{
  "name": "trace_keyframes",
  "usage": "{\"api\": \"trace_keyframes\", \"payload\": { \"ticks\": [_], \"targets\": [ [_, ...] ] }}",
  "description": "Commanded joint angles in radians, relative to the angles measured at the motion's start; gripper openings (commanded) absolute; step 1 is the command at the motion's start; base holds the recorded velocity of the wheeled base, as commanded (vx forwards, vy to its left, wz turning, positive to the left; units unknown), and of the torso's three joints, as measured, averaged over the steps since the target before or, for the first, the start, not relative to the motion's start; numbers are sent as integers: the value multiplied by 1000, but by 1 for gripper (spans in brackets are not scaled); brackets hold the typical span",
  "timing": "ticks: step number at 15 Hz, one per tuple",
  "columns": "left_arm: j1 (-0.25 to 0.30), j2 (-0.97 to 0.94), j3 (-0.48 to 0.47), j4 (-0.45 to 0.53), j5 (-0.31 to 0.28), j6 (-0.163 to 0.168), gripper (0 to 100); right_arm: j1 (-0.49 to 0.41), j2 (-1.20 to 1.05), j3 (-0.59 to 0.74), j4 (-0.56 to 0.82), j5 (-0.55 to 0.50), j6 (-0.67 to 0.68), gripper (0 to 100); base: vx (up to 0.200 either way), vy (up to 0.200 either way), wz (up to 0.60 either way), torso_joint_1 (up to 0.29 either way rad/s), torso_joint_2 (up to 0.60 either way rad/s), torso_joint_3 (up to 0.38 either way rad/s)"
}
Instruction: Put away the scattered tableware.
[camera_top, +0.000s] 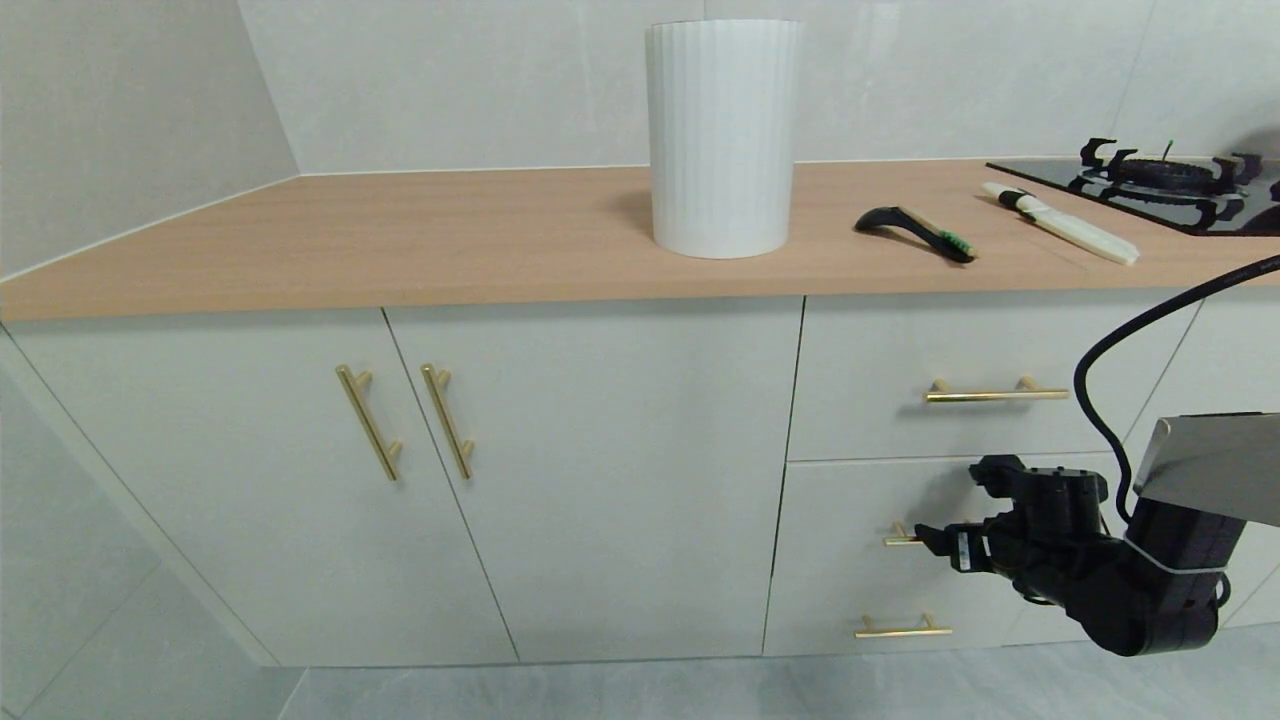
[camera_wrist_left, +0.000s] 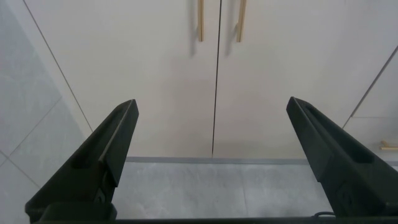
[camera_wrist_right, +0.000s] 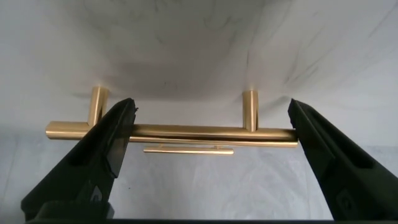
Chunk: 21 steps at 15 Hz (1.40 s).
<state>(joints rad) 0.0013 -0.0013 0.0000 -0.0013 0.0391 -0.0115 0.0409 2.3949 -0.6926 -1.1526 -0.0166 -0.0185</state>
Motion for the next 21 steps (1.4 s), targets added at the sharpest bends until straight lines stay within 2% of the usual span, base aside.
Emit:
{"api": "trace_keyframes", "payload": {
  "ticks": [1, 7, 13, 18, 21],
  "targets": [
    [-1, 1, 0, 0, 1, -1, 100, -1, 3, 16, 4, 1, -15, 100, 0, 0, 0, 0, 0, 0],
    [0, 1, 0, 0, 1, -1, 100, -3, -3, 34, 4, 1, -18, 100, 0, 0, 0, 0, 0, 0],
    [-1, 1, 0, 0, 1, -1, 100, 2, -117, 153, 4, 17, -17, 100, 0, 0, 0, 0, 0, 0],
    [-1, 1, 0, 0, 1, -1, 100, 4, -349, 242, 24, 66, -17, 100, 0, 0, 0, 0, 0, 0],
    [0, 1, 0, 0, 1, -1, 100, 22, -597, 234, 251, 90, -15, 100, 0, 0, 0, 0, 0, 0]
  ]
}}
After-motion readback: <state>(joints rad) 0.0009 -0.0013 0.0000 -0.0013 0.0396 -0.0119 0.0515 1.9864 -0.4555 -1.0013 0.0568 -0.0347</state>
